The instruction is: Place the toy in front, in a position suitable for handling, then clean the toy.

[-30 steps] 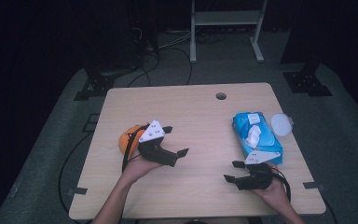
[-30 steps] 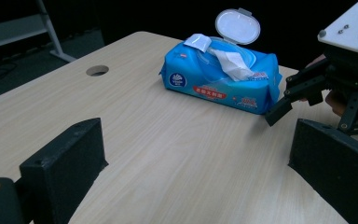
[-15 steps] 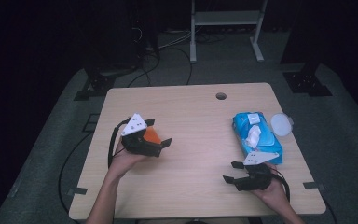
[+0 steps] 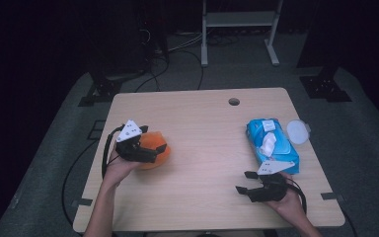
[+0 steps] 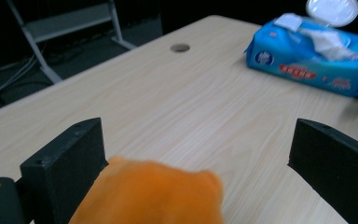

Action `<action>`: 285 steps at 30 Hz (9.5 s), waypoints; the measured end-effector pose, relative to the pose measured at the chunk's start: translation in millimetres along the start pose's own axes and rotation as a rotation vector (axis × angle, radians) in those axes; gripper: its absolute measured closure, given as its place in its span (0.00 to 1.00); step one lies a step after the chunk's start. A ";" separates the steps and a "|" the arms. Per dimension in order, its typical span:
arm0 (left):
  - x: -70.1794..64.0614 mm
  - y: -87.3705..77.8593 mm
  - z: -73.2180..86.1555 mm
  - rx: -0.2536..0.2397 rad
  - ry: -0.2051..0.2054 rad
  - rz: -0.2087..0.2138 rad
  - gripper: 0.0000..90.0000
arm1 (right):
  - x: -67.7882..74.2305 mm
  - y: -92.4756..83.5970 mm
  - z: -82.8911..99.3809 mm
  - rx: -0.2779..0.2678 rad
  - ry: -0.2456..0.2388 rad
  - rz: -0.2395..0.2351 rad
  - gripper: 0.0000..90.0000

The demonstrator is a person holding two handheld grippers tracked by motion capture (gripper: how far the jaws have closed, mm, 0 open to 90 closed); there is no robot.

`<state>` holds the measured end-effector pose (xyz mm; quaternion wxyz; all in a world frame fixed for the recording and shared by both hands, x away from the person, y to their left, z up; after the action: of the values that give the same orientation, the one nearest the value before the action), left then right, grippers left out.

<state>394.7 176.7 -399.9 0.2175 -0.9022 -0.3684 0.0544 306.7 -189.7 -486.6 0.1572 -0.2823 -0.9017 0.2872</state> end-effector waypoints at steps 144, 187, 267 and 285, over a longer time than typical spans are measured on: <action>-130.3 81.7 27.0 0.048 0.109 0.347 0.28 | -110.6 -31.6 -34.3 -0.052 0.054 0.453 0.58; -101.1 57.2 24.4 0.081 0.120 0.381 0.38 | -70.0 -81.0 -61.9 -0.201 0.093 0.296 0.94; -100.9 65.0 27.8 0.106 0.041 0.414 0.18 | 24.5 21.5 -59.0 0.015 -0.194 0.005 0.90; -109.1 65.8 25.6 0.100 0.142 0.355 0.29 | 43.4 29.3 -59.7 0.016 -0.236 -0.005 0.90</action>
<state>351.4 68.9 -458.2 0.2743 -0.9427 -0.1840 0.0462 311.3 -118.3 -452.2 0.0528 -0.2431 -0.9124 0.3252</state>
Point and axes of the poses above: each handheld gripper's, and its own axes: y roughly forward along the jaws, z roughly out of its underside, x roughly to its left, the point moved 5 cm from there along y, roughly forward along the jaws
